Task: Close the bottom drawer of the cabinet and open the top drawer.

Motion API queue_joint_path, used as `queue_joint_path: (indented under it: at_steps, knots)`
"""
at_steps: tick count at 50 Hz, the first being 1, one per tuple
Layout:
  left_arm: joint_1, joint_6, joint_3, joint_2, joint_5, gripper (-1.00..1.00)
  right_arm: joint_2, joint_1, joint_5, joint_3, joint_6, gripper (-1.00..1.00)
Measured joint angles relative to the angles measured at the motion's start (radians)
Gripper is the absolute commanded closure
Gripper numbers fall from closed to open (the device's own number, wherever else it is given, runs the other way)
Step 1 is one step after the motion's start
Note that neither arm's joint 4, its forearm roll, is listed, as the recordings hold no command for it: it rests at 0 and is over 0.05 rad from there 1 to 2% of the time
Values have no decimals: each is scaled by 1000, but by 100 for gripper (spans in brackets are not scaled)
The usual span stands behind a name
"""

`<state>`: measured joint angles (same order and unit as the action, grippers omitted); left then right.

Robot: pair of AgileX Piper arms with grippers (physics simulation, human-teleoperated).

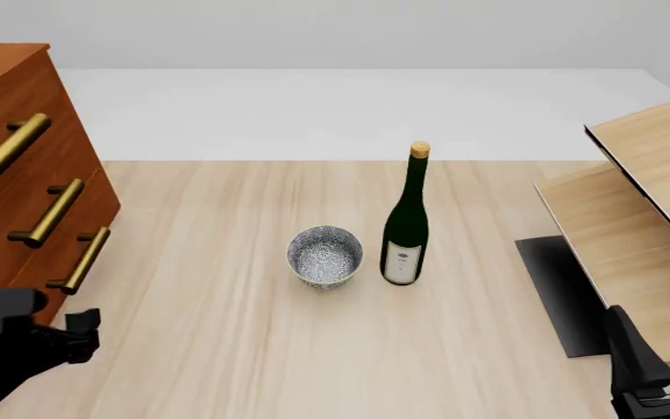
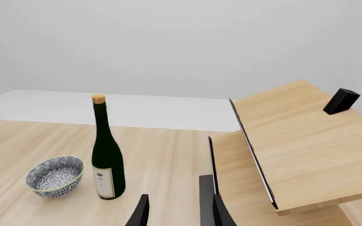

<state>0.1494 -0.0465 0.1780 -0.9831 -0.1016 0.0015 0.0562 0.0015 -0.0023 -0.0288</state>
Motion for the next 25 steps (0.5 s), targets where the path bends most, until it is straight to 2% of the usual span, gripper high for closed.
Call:
queue_joint_path:
  at_steps: [13,25]
  knots:
    - [-103,16,40,25,42,-100,0,0,0,0,1,-100]
    - [-197,-76,81,91,83,-100,0,1,0,0,1,-100]
